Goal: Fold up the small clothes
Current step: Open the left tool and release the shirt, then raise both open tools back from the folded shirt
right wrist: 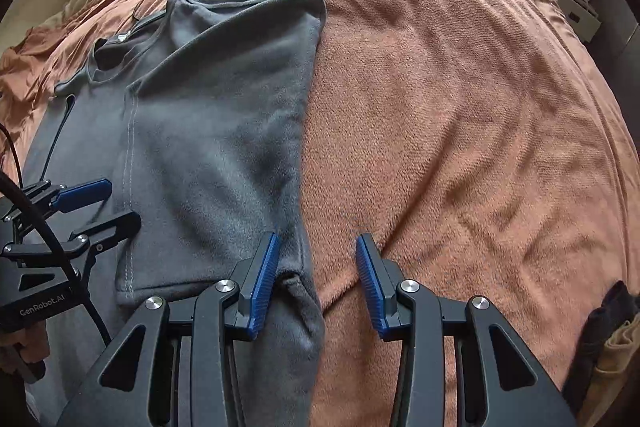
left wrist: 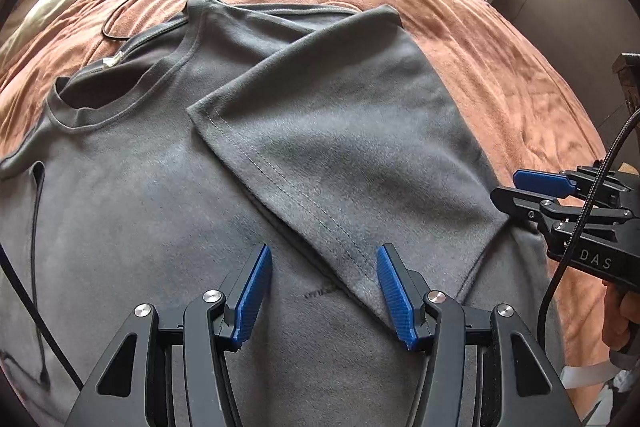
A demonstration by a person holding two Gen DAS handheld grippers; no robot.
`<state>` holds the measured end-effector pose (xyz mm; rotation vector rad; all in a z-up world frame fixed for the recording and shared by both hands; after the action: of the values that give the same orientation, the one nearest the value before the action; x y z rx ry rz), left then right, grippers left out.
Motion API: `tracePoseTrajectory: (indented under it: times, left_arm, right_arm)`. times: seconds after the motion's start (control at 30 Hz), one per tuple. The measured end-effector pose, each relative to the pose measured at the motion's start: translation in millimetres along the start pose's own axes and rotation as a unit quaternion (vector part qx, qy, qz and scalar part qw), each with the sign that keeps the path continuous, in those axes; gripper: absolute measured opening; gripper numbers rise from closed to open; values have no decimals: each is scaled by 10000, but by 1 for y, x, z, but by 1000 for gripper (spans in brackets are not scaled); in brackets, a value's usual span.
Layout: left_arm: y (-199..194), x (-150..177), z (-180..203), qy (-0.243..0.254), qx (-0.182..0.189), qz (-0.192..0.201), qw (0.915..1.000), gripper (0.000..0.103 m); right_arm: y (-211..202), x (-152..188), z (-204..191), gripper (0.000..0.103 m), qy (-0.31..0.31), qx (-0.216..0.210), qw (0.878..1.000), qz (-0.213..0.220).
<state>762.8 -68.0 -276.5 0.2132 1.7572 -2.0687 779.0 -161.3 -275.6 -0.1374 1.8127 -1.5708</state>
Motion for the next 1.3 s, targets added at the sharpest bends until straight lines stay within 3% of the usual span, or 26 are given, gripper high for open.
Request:
tracePoseTrajectory:
  times: [0.3, 0.47, 0.57, 0.67, 0.7, 0.73, 0.8, 0.83, 1.3]
  left_arm:
    - [-15, 34, 12, 341, -97, -203, 9992, 57]
    - [-45, 43, 4, 68, 81, -165, 9998, 57]
    - [-67, 46, -5, -128, 200, -119, 9996, 57]
    - [-94, 48, -11, -177, 263, -4, 9995, 61]
    - [-104, 49, -13, -203, 262, 26, 9994, 74]
    - [-114, 50, -17, -245, 269, 84, 9993, 89]
    - [-137, 50, -24, -334, 313, 307, 9985, 100]
    - [-149, 52, -29, -367, 343, 405, 9979, 101]
    - [-284, 84, -99, -601, 531, 1161, 9900, 101]
  right_arm:
    - [-29, 19, 5, 38, 536, 225, 9983, 3]
    - [-72, 30, -1, 38, 552, 177, 9981, 206]
    - [-104, 36, -7, 60, 529, 243, 9976, 372]
    - [-137, 43, -17, 73, 544, 162, 9969, 546]
    - [-148, 47, -20, 87, 554, 182, 9967, 572]
    - [-160, 49, -22, 93, 549, 250, 9963, 610]
    - [-184, 56, -26, 94, 528, 467, 9949, 718]
    - [-195, 60, -29, 94, 547, 562, 9942, 731]
    - [-310, 124, -76, 95, 541, 697, 9888, 1204]
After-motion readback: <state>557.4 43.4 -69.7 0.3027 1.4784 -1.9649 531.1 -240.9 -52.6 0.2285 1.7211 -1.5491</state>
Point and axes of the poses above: each gripper's, at about its wrist camera, not at the fingertips, and y roughly the way its jaws point, z to its right, x to its underside, the point moved 8 cm from there along y, roughly the way its jaws point, and after that the axes turned 11 degrees about -y, right-handed, at the moved point
